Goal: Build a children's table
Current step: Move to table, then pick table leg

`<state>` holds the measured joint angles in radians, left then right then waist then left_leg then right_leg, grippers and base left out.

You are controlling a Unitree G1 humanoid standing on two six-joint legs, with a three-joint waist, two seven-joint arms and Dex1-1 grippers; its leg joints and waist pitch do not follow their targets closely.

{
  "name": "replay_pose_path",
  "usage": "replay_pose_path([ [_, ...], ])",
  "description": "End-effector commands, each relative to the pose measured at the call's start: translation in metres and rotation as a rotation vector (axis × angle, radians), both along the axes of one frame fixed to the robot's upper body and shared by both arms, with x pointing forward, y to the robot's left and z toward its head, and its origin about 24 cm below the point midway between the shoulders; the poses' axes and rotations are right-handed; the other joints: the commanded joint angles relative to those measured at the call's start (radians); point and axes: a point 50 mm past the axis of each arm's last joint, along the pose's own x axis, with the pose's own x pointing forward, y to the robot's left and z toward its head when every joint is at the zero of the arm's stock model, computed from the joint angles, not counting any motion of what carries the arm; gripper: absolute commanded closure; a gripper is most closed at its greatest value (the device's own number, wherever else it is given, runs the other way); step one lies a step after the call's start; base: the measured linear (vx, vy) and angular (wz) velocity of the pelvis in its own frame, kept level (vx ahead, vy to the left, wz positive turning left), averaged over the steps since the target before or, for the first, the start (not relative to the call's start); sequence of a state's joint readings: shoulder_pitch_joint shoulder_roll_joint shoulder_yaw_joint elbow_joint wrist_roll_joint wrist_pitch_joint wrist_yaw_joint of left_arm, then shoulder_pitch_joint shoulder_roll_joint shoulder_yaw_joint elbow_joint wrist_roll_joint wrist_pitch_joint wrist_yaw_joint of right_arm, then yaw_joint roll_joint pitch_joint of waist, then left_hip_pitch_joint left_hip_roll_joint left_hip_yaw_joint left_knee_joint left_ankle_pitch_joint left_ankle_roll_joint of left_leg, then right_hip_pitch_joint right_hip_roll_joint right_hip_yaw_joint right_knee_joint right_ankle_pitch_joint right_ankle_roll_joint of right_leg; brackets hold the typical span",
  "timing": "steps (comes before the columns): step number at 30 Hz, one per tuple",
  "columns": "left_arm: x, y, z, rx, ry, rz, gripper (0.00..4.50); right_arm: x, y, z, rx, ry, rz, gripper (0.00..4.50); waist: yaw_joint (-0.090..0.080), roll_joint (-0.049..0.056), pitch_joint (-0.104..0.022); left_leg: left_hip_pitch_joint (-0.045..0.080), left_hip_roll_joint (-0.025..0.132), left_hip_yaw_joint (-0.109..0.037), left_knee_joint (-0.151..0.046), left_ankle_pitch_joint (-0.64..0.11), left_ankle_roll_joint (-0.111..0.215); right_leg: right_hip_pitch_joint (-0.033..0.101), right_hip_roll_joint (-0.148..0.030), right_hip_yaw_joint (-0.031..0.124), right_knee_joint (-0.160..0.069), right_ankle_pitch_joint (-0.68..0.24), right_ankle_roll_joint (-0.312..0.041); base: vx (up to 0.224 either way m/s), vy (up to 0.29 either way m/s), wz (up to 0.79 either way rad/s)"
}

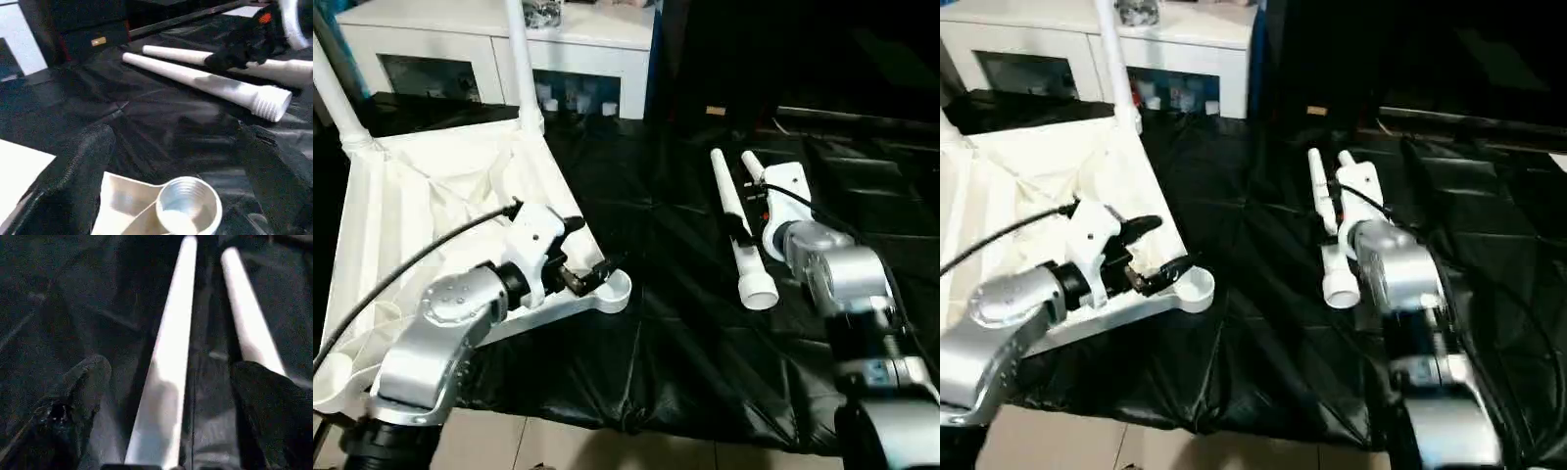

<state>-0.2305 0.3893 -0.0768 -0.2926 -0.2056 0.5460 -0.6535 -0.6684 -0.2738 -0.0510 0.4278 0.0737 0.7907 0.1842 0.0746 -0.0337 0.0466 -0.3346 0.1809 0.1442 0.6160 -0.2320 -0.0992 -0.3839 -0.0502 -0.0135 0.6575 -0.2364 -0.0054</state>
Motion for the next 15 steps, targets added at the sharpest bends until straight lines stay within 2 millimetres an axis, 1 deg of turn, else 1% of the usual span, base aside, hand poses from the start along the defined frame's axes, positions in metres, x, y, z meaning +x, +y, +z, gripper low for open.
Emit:
replay_pose_path([
  [1, -0.002, -0.003, 0.004, 0.007, 0.006, -0.041, 0.04, -0.002, -0.003, -0.009, 0.099, 0.128, -0.015, 0.00, -0.001, -0.002, -0.053, -0.010, 0.020, 0.007, -0.074, -0.038, -0.021, 0.049, -0.058, 0.037, -0.074, 0.017, -0.187, 0.000, 0.000, 0.00],
  [2, -0.002, -0.003, 0.005, 0.008, 0.008, -0.044, 0.04, -0.002, -0.004, -0.011, 0.108, 0.149, -0.018, 0.00, -0.001, 0.000, -0.055, -0.011, 0.018, 0.006, -0.073, -0.024, -0.017, 0.050, -0.057, 0.036, -0.071, 0.038, -0.196, 0.000, 0.000, 0.00],
  [4, -0.003, -0.004, 0.006, 0.005, 0.017, -0.062, 0.04, -0.005, -0.008, -0.018, 0.137, 0.216, -0.045, 0.00, 0.002, 0.001, -0.057, -0.013, 0.020, 0.007, -0.071, 0.005, -0.013, 0.051, -0.058, 0.035, -0.069, 0.076, -0.209, 0.000, 0.000, 0.00],
  [7, -0.005, -0.005, 0.008, 0.002, 0.030, -0.082, 0.04, -0.006, -0.012, -0.024, 0.149, 0.260, -0.078, 0.00, 0.009, -0.003, -0.062, -0.017, 0.020, 0.009, -0.067, 0.069, 0.004, 0.054, -0.058, 0.034, -0.062, 0.164, -0.226, 0.000, 0.000, 0.00],
  [8, -0.006, -0.005, 0.008, 0.002, 0.033, -0.084, 0.04, -0.005, -0.012, -0.025, 0.149, 0.269, -0.084, 0.00, 0.010, -0.002, -0.064, -0.017, 0.020, 0.010, -0.066, 0.078, 0.005, 0.053, -0.058, 0.033, -0.059, 0.176, -0.230, 0.000, 0.000, 0.00],
  [9, -0.006, -0.005, 0.008, 0.002, 0.040, -0.089, 0.04, -0.005, -0.013, -0.027, 0.157, 0.288, -0.092, 0.00, 0.009, -0.003, -0.065, -0.019, 0.019, 0.010, -0.064, 0.088, 0.007, 0.053, -0.057, 0.032, -0.057, 0.195, -0.237, 0.000, 0.000, 0.00],
  [11, -0.007, -0.004, 0.009, 0.003, 0.046, -0.092, 0.04, -0.005, -0.013, -0.030, 0.170, 0.314, -0.094, 0.00, 0.011, -0.003, -0.062, -0.021, 0.019, 0.012, -0.064, 0.080, 0.010, 0.053, -0.057, 0.033, -0.060, 0.192, -0.240, 0.000, 0.000, 0.00],
  [13, -0.007, -0.004, 0.009, 0.006, 0.049, -0.095, 0.00, -0.006, -0.013, -0.033, 0.179, 0.330, -0.095, 0.27, 0.013, -0.002, -0.060, -0.021, 0.020, 0.013, -0.066, 0.062, 0.010, 0.051, -0.057, 0.032, -0.062, 0.170, -0.240, 0.000, 0.000, 0.00],
  [14, -0.007, -0.004, 0.009, 0.008, 0.050, -0.096, 0.00, -0.006, -0.013, -0.034, 0.183, 0.337, -0.097, 0.27, 0.013, -0.002, -0.059, -0.020, 0.022, 0.013, -0.067, 0.049, 0.007, 0.051, -0.058, 0.032, -0.063, 0.147, -0.238, 0.000, 0.000, 0.00],
  [15, -0.007, -0.004, 0.009, 0.007, 0.051, -0.098, 0.00, -0.006, -0.014, -0.035, 0.197, 0.344, -0.100, 0.37, 0.013, -0.002, -0.059, -0.020, 0.023, 0.012, -0.068, 0.044, 0.005, 0.050, -0.059, 0.032, -0.063, 0.138, -0.238, 0.000, 0.000, 0.00],
])
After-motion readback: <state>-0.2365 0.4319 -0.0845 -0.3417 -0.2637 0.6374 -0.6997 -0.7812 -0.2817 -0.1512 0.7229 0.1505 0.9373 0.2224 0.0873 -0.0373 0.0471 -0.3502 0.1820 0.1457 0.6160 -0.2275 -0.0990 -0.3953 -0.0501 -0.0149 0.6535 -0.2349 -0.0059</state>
